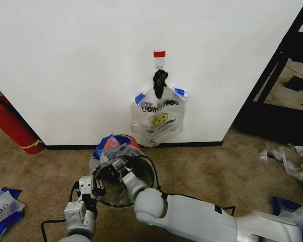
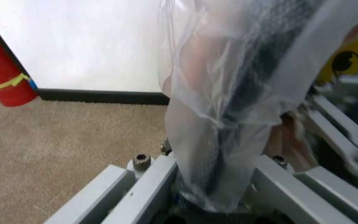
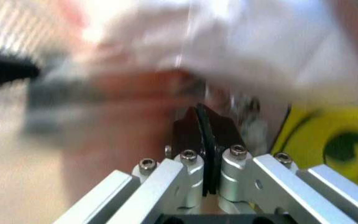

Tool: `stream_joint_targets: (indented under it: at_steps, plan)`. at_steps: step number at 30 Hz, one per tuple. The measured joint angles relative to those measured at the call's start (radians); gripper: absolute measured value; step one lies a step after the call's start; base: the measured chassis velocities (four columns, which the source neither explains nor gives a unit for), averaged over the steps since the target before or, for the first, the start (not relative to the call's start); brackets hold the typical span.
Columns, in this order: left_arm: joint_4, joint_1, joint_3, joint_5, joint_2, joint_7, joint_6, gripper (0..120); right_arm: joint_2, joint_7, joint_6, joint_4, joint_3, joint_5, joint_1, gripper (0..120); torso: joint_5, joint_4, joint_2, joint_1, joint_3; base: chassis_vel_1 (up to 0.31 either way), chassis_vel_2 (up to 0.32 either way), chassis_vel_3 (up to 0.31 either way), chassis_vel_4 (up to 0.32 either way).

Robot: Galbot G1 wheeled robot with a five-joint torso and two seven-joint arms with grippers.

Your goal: Pick up the garbage bag from the wall and place it over the trash bin.

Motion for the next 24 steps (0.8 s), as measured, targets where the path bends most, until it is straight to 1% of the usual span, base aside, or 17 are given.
stream_joint_targets:
  at_steps: [3,15,18,20,24]
  plan:
    - [0.002,0.0,0.002,0.0,-0.001,0.0,-0.001,0,-0.009,0.01,-0.06,0.017,0.003,0.038,-0.01,0,0.0001,-0.0001,0.0,0.0,0.0,0.0,0.0,0.0,0.0]
    - [-0.028,0.014,0.003,0.007,0.003,0.003,-0.002,0,0.005,0.087,-0.146,-0.014,0.016,0.06,-0.008,0,0.0,0.0002,0.0,0.0,0.0,0.0,0.0,0.0,0.0]
    - [-0.016,0.007,-0.003,0.007,0.008,0.004,-0.005,0,-0.008,0.112,-0.186,0.016,0.018,0.071,-0.002,0,0.0001,0.0,0.0,0.0,0.0,0.0,0.0,0.0,0.0]
    - [-0.013,0.007,-0.003,0.007,0.008,0.004,-0.005,0,-0.012,0.115,-0.192,0.023,0.02,0.072,0.0,0,0.0,0.0,0.0,0.0,0.0,0.0,0.0,0.0,0.0]
    - [-0.006,0.005,-0.003,0.006,0.009,0.003,-0.008,0,-0.045,0.116,-0.21,0.061,0.027,0.064,0.006,0,0.0001,0.0,0.0,0.0,0.0,0.0,0.0,0.0,0.0]
